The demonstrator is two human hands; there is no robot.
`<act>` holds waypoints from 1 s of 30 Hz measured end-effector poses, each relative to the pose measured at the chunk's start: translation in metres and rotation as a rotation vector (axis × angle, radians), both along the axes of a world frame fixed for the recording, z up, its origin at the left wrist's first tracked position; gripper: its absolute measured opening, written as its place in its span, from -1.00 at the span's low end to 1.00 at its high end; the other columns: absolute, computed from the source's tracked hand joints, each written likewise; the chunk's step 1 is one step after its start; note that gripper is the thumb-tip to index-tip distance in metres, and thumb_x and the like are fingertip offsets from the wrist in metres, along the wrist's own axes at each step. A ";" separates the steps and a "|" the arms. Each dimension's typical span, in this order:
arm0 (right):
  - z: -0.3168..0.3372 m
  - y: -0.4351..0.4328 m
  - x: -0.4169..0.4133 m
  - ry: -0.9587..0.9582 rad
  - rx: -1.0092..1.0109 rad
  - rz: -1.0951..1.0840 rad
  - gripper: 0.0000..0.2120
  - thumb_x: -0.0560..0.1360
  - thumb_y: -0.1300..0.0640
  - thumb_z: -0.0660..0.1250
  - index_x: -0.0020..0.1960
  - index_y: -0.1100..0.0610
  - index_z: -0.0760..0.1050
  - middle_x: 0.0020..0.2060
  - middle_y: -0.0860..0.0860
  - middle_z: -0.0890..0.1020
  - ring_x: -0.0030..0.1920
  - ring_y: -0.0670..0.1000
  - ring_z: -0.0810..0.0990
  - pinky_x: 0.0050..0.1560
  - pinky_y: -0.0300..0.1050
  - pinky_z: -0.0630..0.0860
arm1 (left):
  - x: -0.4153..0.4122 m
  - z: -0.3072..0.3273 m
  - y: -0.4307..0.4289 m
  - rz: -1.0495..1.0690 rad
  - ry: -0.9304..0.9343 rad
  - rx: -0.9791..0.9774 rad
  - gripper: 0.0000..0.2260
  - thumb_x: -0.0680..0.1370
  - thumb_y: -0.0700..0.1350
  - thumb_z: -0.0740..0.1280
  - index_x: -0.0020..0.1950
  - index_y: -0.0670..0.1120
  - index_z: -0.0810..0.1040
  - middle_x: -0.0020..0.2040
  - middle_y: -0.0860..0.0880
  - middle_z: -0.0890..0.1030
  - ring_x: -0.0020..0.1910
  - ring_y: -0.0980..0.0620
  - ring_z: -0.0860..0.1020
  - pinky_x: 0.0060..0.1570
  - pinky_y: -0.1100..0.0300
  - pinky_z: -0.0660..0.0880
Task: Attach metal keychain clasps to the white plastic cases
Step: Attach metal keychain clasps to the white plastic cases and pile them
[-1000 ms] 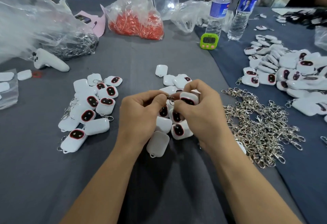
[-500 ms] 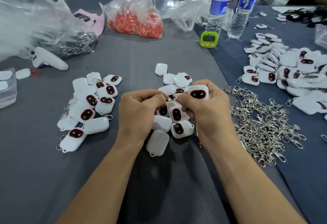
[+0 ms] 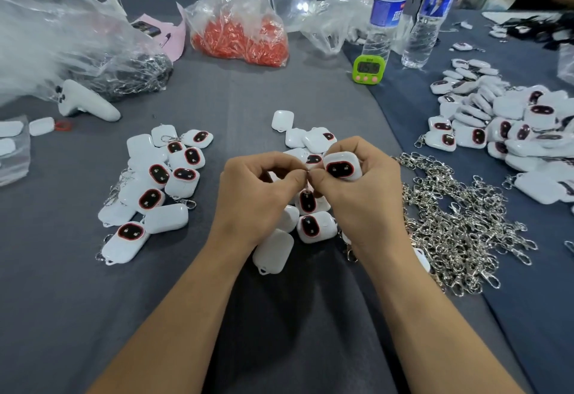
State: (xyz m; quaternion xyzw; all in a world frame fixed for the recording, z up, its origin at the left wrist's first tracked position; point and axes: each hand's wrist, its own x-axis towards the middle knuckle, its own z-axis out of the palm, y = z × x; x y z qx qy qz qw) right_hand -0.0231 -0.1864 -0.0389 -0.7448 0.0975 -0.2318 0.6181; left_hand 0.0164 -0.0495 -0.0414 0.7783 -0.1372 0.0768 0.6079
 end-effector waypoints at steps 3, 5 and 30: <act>0.001 -0.001 0.000 -0.020 0.026 0.042 -0.81 0.36 0.30 0.52 -0.22 0.10 0.53 -0.39 0.03 0.59 -0.38 -0.08 0.49 -0.40 -0.15 0.50 | 0.000 -0.002 0.000 0.006 -0.019 -0.011 -0.91 0.36 -0.01 0.42 -0.21 0.13 0.72 -0.29 0.03 0.69 -0.31 -0.22 0.58 -0.29 -0.14 0.60; 0.001 -0.001 0.000 -0.012 0.044 0.065 -0.80 0.36 0.34 0.52 -0.22 0.12 0.53 -0.35 0.12 0.61 -0.35 -0.04 0.52 -0.38 -0.09 0.53 | 0.001 -0.002 0.000 0.009 -0.006 -0.028 -0.92 0.36 -0.01 0.43 -0.20 0.12 0.72 -0.29 0.03 0.70 -0.30 -0.21 0.61 -0.26 -0.15 0.62; 0.000 -0.003 0.002 -0.048 -0.036 -0.011 -0.84 0.32 0.28 0.47 -0.21 0.06 0.58 -0.25 0.05 0.70 -0.15 0.17 0.69 -0.14 0.22 0.62 | -0.003 -0.001 0.000 0.012 0.015 0.038 -0.93 0.37 -0.02 0.47 -0.22 0.17 0.71 -0.31 0.15 0.69 -0.33 0.15 0.63 -0.30 0.24 0.55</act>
